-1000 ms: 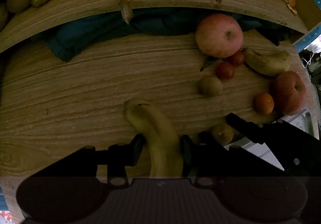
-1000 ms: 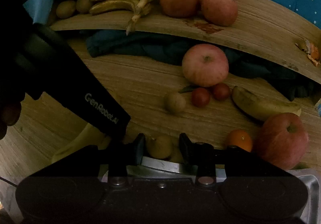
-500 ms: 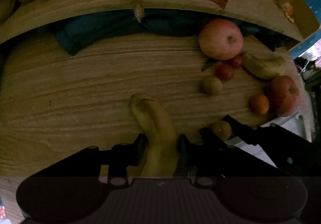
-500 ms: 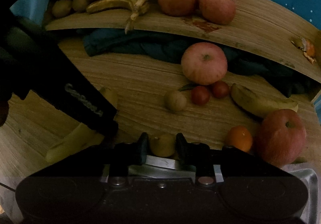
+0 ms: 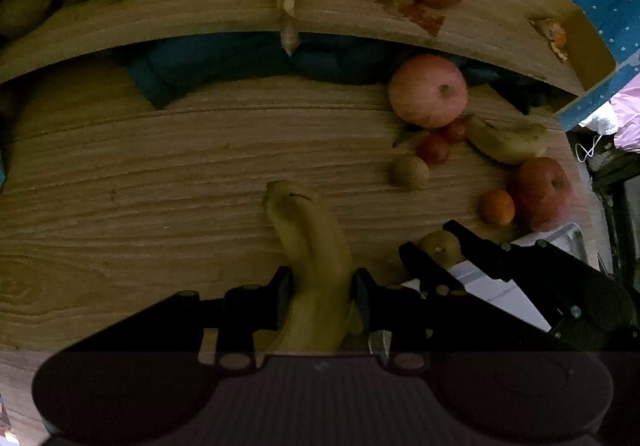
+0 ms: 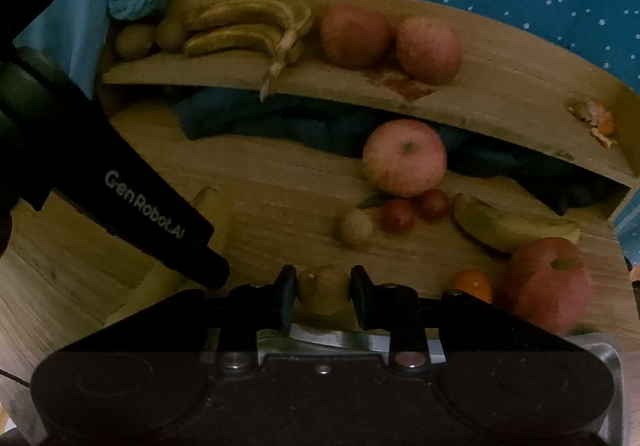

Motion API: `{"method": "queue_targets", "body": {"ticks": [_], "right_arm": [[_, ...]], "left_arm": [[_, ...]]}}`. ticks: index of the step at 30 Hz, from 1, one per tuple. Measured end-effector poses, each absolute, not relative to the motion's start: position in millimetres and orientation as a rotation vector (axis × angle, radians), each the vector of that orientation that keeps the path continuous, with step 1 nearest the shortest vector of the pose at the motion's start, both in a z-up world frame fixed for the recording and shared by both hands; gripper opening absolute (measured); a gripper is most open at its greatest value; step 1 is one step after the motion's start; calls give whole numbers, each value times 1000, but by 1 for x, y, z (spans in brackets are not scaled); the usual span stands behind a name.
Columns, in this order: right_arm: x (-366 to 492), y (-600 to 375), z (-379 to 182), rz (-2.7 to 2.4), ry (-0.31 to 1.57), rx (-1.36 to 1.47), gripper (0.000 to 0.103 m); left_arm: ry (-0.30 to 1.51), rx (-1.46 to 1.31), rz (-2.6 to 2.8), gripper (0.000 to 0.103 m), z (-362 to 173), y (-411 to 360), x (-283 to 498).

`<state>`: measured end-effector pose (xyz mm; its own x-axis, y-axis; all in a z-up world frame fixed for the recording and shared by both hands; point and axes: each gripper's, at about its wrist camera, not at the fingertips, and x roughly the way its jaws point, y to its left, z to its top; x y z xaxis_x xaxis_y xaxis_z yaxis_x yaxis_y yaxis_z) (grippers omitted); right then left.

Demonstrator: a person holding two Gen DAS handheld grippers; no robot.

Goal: Organize fruits
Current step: 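Close the left gripper on the banana while the right gripper grasps the small brown fruit, then carry the banana and brown fruit over the metal tray and open both grippers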

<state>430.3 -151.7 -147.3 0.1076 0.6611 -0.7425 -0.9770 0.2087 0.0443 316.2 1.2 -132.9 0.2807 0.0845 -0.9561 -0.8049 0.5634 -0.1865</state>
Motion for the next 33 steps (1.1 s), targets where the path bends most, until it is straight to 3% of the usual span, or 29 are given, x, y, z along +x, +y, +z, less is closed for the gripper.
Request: {"method": "queue_targets", "body": {"ticks": [18,33], "right_arm": [[484,-238,-132,1024,753,-377,31],[529,-304,-157,819,840,-312,31]], "left_arm": [[1094,-578,474,37,-76,-55,379],[1257,-400,250,37,-99,-130,459]]}}
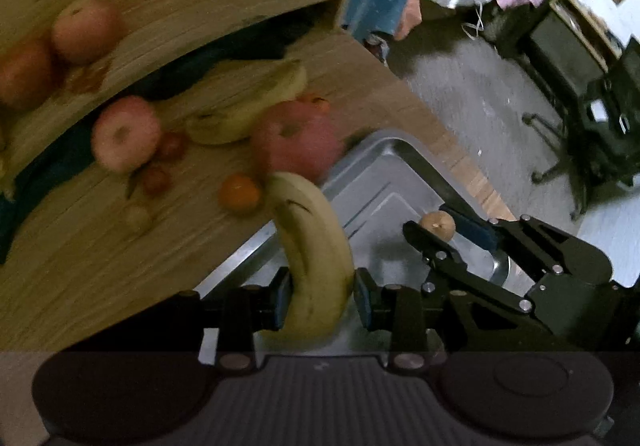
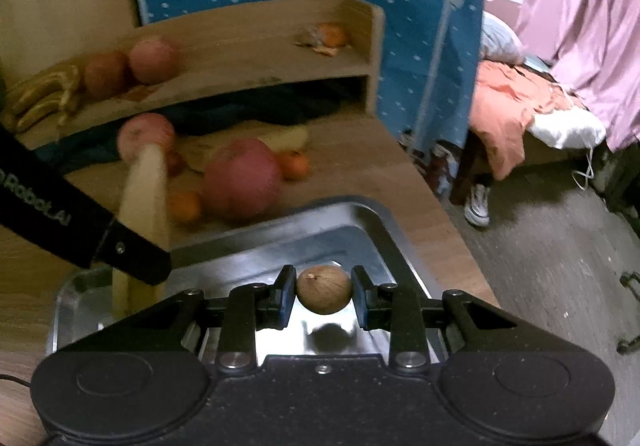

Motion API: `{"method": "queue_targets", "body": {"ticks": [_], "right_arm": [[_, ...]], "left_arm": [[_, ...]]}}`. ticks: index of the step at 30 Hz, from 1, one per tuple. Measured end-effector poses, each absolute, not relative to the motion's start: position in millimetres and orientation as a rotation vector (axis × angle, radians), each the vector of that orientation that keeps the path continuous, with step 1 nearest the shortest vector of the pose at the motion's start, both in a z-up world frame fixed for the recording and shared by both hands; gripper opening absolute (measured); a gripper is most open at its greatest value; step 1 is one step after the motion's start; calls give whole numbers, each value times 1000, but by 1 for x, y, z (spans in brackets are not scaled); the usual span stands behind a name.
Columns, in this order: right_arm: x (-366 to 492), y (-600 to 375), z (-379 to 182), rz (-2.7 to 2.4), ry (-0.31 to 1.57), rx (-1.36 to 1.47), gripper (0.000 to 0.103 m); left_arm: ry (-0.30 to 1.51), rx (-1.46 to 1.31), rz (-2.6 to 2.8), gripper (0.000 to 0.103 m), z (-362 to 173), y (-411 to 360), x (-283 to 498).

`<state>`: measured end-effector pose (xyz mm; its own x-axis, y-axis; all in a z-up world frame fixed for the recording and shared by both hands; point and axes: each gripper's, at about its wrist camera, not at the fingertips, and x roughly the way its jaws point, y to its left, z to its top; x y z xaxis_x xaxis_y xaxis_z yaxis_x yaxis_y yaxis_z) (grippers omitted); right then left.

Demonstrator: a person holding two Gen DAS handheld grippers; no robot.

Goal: Organize fruits
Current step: 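Carry the banana and brown fruit over the metal tray and open both grippers, then lift both tools away from the tray back toward the table fruits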

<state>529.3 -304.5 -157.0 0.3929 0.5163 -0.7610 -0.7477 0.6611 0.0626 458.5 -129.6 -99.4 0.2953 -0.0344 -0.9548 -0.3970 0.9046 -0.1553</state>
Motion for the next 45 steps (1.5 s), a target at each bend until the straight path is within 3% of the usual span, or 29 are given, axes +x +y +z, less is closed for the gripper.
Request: {"method": "queue_targets", "body": {"ticks": [6,9,15,19,23,31,33,36,45], "right_arm": [[543,-317,-168,807,869,-309,31],[548,-318,-172,810,883,-308,31],[558,-317,-179,819,901,-306,32],[561,-314,-176,827,894,-313,34],[560,-311,-170,845,875,-315,55],[556,-316,-148,834,818,-270,91],[550,-319,-141,818,805,-259,99],[537,-323,-131,786,789,-252,102],[466,-317,-118,612,829,-262,102]], "left_arm": [[1319,-392,242,36,-119,-144,482],[1335,-387,236,27,-124,-148,492],[1336,-374,252,27,-129,-150,505],[1330,-383,274,40,-126,-146,505],[1286,-374,293,68,-114,-143,498],[1196,-353,390,99,-86,-128,471],[1174,-364,422,102,-82,-120,460],[1154,-384,449,103,-80,-108,444],[1123,-386,496,103,-81,-72,367]]}}
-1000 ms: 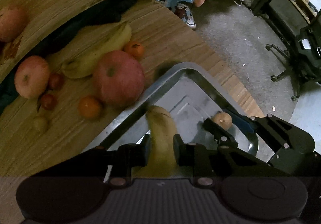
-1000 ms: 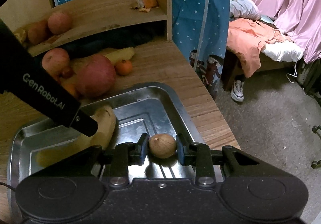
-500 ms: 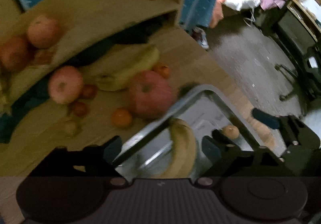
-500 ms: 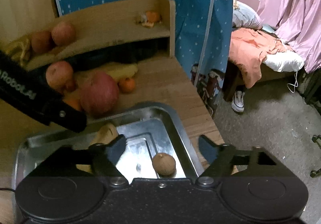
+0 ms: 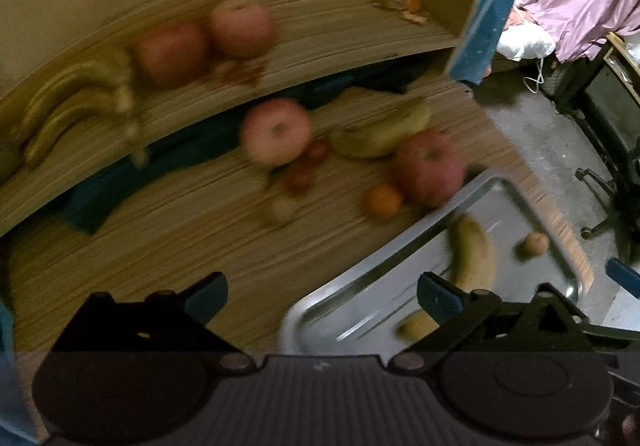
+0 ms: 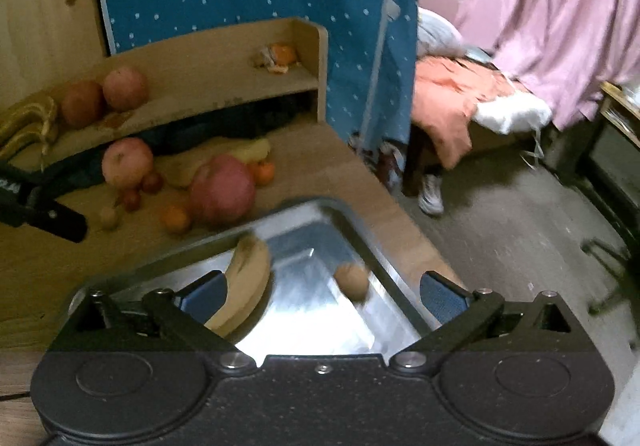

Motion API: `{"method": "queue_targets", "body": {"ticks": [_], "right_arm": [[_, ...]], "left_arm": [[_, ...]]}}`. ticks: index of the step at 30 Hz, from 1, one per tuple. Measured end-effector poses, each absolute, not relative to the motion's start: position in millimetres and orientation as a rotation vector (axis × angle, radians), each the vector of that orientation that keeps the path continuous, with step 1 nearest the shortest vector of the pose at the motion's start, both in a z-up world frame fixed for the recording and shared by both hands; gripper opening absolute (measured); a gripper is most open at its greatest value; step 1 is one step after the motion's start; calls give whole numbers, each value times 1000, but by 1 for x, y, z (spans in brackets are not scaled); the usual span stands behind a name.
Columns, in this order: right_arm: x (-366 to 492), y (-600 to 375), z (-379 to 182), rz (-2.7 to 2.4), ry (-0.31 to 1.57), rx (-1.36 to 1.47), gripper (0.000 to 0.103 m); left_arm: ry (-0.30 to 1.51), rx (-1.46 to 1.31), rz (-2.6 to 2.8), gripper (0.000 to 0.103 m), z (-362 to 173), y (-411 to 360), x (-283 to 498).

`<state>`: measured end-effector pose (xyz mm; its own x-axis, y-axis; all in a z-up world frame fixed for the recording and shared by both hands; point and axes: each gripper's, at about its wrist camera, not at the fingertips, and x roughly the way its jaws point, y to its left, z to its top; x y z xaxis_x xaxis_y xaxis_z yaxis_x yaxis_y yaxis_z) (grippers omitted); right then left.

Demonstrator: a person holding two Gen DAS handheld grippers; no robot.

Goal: Organize fruits
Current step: 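Lift both tools away from the tray back toward the table fruits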

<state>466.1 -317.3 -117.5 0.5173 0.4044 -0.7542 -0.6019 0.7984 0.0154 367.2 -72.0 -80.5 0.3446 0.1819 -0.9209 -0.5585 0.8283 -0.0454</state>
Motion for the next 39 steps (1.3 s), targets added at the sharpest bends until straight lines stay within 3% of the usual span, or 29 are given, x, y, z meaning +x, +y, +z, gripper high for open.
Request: {"method": "queue_targets", "body": {"ticks": [17,39], "right_arm": [[306,-272,-106,661,870,-292,102],[277,-228,-88,802,846,-417,102]], "left_arm": [[1107,-397,445,103,-78,-26,236],[1078,-540,545,103,-87,24,176]]}}
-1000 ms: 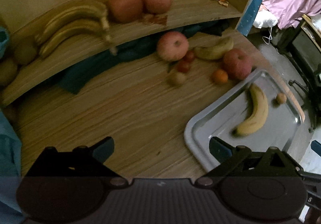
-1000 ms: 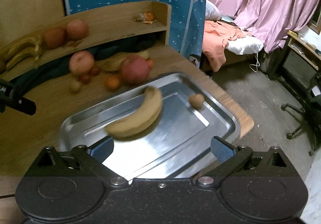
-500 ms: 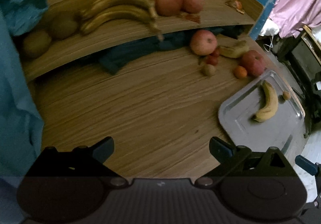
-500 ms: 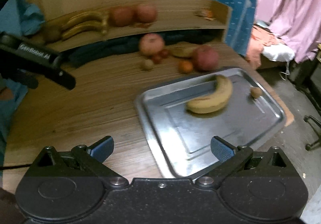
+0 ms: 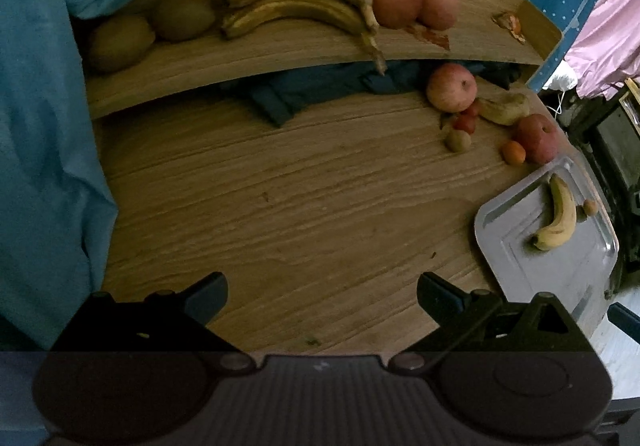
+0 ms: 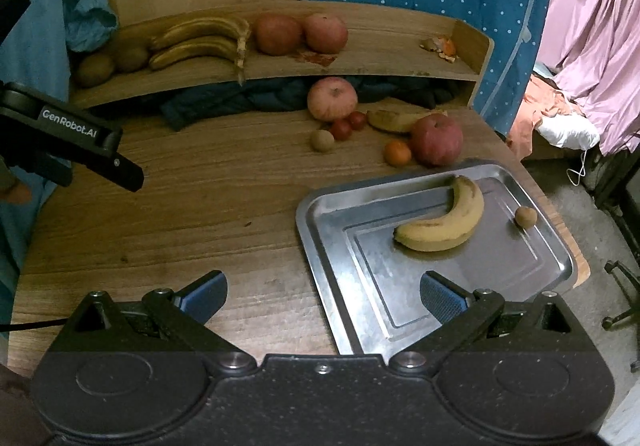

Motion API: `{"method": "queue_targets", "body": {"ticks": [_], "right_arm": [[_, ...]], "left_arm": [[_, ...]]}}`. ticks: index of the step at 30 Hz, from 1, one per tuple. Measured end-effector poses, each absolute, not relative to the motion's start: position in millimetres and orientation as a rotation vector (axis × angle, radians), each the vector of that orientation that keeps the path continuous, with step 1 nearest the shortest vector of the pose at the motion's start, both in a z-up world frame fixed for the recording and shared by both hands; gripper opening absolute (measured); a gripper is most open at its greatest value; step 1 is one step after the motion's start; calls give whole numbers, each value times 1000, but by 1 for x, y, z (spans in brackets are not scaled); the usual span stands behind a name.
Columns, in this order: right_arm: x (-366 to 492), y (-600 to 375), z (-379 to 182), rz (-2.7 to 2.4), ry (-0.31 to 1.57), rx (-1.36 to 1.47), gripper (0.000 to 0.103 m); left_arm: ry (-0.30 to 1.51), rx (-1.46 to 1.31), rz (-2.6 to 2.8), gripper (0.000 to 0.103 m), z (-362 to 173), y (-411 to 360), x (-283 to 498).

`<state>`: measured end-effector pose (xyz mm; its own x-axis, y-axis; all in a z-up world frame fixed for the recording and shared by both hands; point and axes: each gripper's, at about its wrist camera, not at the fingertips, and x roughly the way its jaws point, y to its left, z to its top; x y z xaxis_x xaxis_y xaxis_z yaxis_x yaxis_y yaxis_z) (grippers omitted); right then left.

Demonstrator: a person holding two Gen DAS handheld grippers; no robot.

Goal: Organize fruits
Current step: 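Lift both tools away from the tray back toward the table fruits, then grasp the orange tangerine with the right gripper while the left grasps another brown fruit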

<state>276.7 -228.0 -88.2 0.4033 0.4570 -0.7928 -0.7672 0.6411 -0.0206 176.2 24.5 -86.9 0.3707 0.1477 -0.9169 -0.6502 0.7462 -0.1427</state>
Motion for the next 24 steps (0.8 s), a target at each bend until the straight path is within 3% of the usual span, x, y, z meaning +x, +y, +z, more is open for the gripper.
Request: {"method": "queue_targets", "body": {"ticks": [19,24], "right_arm": [[339,-218,-113,821,892,-453,102],[366,-219,-114,773,772,-515,102]], "left_arm": [[1152,-512,568,103,-107,22,229],[1149,-486,560,103,-107,17,263]]}}
